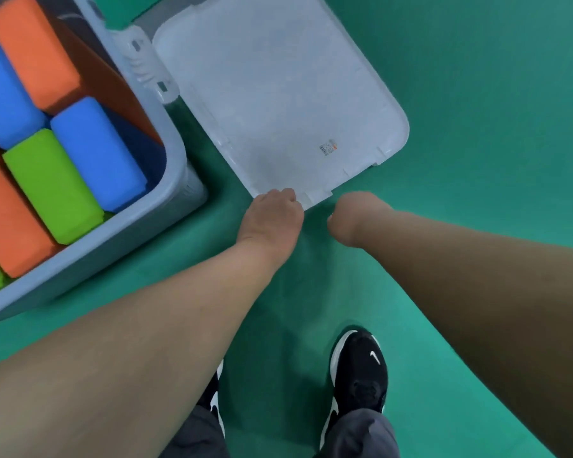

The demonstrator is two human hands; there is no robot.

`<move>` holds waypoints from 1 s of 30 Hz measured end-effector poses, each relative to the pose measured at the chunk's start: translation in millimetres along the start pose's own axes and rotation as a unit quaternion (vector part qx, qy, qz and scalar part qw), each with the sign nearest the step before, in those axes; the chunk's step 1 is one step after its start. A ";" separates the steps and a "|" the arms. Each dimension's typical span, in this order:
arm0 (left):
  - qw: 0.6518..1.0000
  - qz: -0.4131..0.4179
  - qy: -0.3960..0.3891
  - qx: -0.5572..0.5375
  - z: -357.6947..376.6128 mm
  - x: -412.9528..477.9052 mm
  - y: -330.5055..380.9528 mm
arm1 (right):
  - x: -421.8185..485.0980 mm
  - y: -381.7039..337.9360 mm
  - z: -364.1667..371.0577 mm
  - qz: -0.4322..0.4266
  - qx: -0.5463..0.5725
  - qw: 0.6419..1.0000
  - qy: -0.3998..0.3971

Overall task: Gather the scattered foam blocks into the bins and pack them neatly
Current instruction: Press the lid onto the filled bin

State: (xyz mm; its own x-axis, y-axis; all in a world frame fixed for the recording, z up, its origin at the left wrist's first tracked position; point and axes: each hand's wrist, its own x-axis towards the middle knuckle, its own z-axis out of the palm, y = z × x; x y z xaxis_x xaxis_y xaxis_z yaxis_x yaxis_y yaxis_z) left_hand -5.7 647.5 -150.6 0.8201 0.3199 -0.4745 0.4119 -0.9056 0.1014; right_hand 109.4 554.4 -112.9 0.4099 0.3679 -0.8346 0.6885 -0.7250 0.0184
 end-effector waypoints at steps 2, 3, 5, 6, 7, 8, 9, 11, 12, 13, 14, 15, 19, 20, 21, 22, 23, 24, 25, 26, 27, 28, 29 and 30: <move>0.999 0.019 0.029 -0.016 -32.9 4.9 11.0 | -16.1 7.8 -27.9 0.004 -0.007 1.000 -0.019; 0.998 0.023 0.053 -0.024 -49.4 8.8 17.2 | -23.5 14.4 -42.1 0.012 0.018 1.000 -0.017; 0.995 0.024 0.096 -0.028 -87.8 16.8 32.5 | -42.7 29.2 -73.2 0.037 0.124 0.992 -0.006; 0.993 0.024 0.114 -0.023 -108.8 21.2 39.2 | -52.5 36.4 -88.3 0.040 0.177 0.983 0.008; 0.991 0.021 0.131 -0.022 -131.4 25.2 43.9 | -62.3 42.7 -103.0 0.042 0.226 0.973 0.023; 0.989 0.013 0.143 -0.026 -155.3 29.8 46.6 | -72.6 47.9 -118.0 0.046 0.265 0.962 0.041; 0.989 0.003 0.144 -0.030 -180.7 34.6 47.7 | -84.3 51.8 -133.7 0.044 0.298 0.952 0.061; 0.990 -0.028 0.132 -0.031 -231.2 41.7 45.1 | -106.1 54.9 -166.3 0.029 0.339 0.935 0.099; 0.990 -0.051 0.131 -0.030 -254.3 44.7 41.3 | -114.9 54.1 -182.7 0.016 0.338 0.934 0.114; 0.988 -0.074 0.127 -0.037 -277.6 46.7 35.4 | -122.4 51.7 -200.8 0.003 0.326 0.937 0.128; 0.985 -0.093 0.126 -0.066 -297.8 48.4 26.8 | -128.0 48.5 -219.5 -0.009 0.308 0.940 0.143; 0.979 -0.109 0.133 -0.112 -315.8 48.6 15.4 | -132.6 43.7 -238.0 -0.019 0.291 0.943 0.159; 0.925 -0.149 0.224 -0.269 -372.7 31.8 -50.6 | -140.5 8.6 -298.6 -0.068 0.230 0.943 0.231; 0.902 -0.161 0.248 -0.315 -381.1 21.2 -70.0 | -139.8 -4.3 -307.1 -0.082 0.220 0.941 0.245; 0.873 -0.177 0.267 -0.368 -385.3 10.3 -90.4 | -138.7 -18.9 -312.6 -0.094 0.220 0.938 0.252; 0.842 -0.193 0.277 -0.421 -385.5 -0.8 -111.2 | -137.5 -35.0 -315.2 -0.105 0.222 0.936 0.253; 0.804 -0.207 0.284 -0.480 -383.4 -12.9 -131.7 | -136.3 -52.5 -316.2 -0.116 0.218 0.935 0.254; 0.751 -0.217 0.292 -0.550 -379.2 -25.8 -152.1 | -135.4 -70.5 -315.9 -0.124 0.202 0.937 0.256; 0.690 -0.232 0.305 -0.613 -373.2 -39.9 -173.7 | -136.3 -89.8 -314.6 -0.131 0.167 0.942 0.260; 0.634 -0.248 0.321 -0.659 -365.9 -56.9 -194.0 | -137.4 -110.3 -311.7 -0.142 0.120 0.945 0.269; 0.584 -0.261 0.334 -0.693 -355.2 -74.7 -217.1 | -139.3 -131.9 -307.8 -0.160 0.072 0.943 0.284; 0.539 -0.269 0.343 -0.721 -343.2 -95.7 -239.5 | -141.1 -154.3 -302.5 -0.181 0.034 0.936 0.299; 0.499 -0.281 0.345 -0.744 -328.5 -116.5 -261.3 | -142.6 -176.2 -295.7 -0.205 0.004 0.927 0.313; 0.462 -0.297 0.336 -0.765 -312.2 -139.0 -280.9 | -143.7 -197.8 -286.5 -0.232 -0.019 0.918 0.320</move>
State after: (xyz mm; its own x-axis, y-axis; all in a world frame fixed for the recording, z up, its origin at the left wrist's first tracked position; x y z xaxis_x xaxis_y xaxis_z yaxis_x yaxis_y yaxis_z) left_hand -111.4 944.4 159.8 0.1081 0.8652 -0.4897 0.0209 0.4905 0.8712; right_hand 85.7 811.7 161.1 0.3270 0.9078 -0.2625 0.8933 -0.3876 -0.2276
